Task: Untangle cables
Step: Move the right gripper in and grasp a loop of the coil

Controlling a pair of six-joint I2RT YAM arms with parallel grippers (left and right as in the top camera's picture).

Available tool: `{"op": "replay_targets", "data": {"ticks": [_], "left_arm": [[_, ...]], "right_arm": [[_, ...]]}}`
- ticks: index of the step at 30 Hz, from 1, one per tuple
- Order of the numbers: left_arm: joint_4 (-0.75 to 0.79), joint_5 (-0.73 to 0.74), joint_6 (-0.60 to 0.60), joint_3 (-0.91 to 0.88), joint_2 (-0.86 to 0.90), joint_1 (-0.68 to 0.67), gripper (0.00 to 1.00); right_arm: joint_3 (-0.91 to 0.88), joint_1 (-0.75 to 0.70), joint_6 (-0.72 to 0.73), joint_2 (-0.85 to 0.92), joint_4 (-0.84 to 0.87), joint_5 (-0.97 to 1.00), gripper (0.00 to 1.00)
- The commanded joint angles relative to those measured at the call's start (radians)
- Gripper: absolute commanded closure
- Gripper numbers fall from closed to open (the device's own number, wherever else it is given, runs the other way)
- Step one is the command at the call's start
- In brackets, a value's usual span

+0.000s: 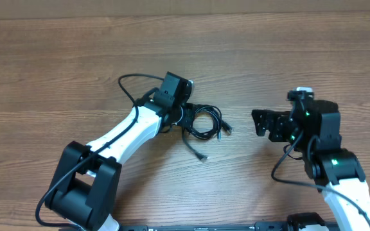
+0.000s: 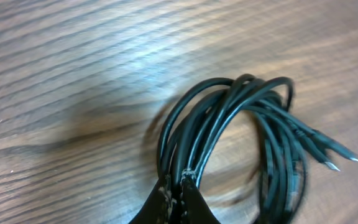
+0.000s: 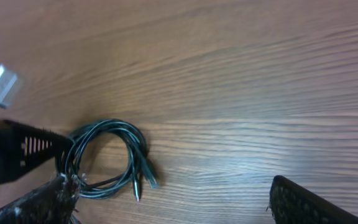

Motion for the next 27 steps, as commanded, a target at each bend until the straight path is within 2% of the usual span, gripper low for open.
{"op": "replay_targets", "data": {"ticks": [1, 8, 10, 13, 21, 27], "left_arm": [[-0.042, 0.083, 0.163, 0.032, -0.031, -0.006, 0.96], [-0.034, 0.083, 0.163, 0.032, -0.031, -0.006, 0.96], [-0.023, 0.084, 0.162, 0.032, -0.031, -0.006, 0.96], [0.005, 0.086, 0.162, 0.032, -0.031, -0.006, 0.96], [0.024, 0.161, 0.158, 0.051, -0.032, -0.006, 0.96], [0.024, 0.168, 0.158, 0.055, -0.032, -0.005, 0.96]], "right_arm": [[0.096, 0.002, -0.060, 0.077, -0.032, -0.092, 0.04], [0.277, 0.034, -0.172, 0.264, -0.201, -0.150, 0.01], [0.283, 0.058, -0.203, 0.299, -0.179, -0.180, 0.01], [0.279, 0.116, -0.255, 0.369, -0.107, -0.169, 0.07], [0.279, 0.177, -0.255, 0.567, 0.016, -0.154, 0.20], [0.278, 0.179, -0.256, 0.639, 0.048, -0.154, 0.20]]}}
